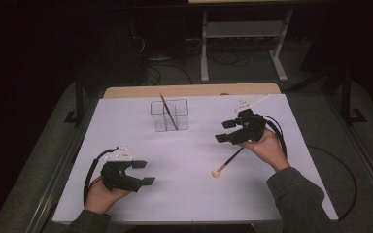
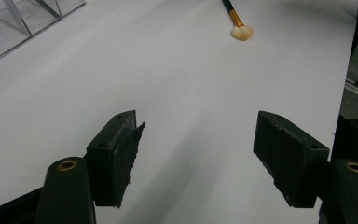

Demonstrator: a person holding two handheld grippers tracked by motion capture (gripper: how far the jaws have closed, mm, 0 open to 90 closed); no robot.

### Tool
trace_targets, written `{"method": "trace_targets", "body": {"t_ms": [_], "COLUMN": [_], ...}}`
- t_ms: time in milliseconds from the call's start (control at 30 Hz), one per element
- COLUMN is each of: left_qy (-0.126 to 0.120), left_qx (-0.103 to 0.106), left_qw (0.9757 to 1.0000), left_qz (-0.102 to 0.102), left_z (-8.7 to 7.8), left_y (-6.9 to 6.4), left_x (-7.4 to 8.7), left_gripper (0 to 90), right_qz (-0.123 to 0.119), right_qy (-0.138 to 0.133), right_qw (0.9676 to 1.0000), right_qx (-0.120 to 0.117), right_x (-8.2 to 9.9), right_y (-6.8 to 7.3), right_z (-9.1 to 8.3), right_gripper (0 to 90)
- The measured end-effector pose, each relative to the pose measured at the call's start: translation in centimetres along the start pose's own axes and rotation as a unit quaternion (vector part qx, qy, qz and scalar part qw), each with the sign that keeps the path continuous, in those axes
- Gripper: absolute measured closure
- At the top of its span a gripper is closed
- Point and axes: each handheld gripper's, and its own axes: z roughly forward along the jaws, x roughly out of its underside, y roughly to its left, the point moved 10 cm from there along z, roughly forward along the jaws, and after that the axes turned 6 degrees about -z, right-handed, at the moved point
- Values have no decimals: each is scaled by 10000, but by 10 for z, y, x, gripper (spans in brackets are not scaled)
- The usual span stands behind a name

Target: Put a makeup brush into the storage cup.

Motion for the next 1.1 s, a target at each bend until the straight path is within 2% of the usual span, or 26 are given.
{"method": "trace_targets", "body": {"t_ms": [267, 700, 833, 967, 1100], "left_qy": [-15, -54, -34, 5, -16], "left_qx": [16, 26, -18, -50, -49], "left_qw": [10000, 10000, 10000, 10000, 10000], "left_qz": [5, 58, -12, 27, -20], "left_z": [2, 1, 1, 0, 2], "left_y": [-1, -2, -2, -2, -2], "left_x": [-1, -5, -2, -2, -2], "left_gripper": [295, 290, 280, 280, 280], "right_qz": [-54, 20, 19, -12, 55], "right_qy": [-86, -46, -59, -54, -102], "right_qw": [9999, 10000, 10000, 10000, 9999], "right_qx": [3, -11, -36, -54, -85], "right_x": [4, 17, 20, 25, 29], "right_y": [4, 9, 11, 13, 14], "right_z": [-5, -13, -13, -13, -14], "right_gripper": [298, 291, 291, 290, 292]}}
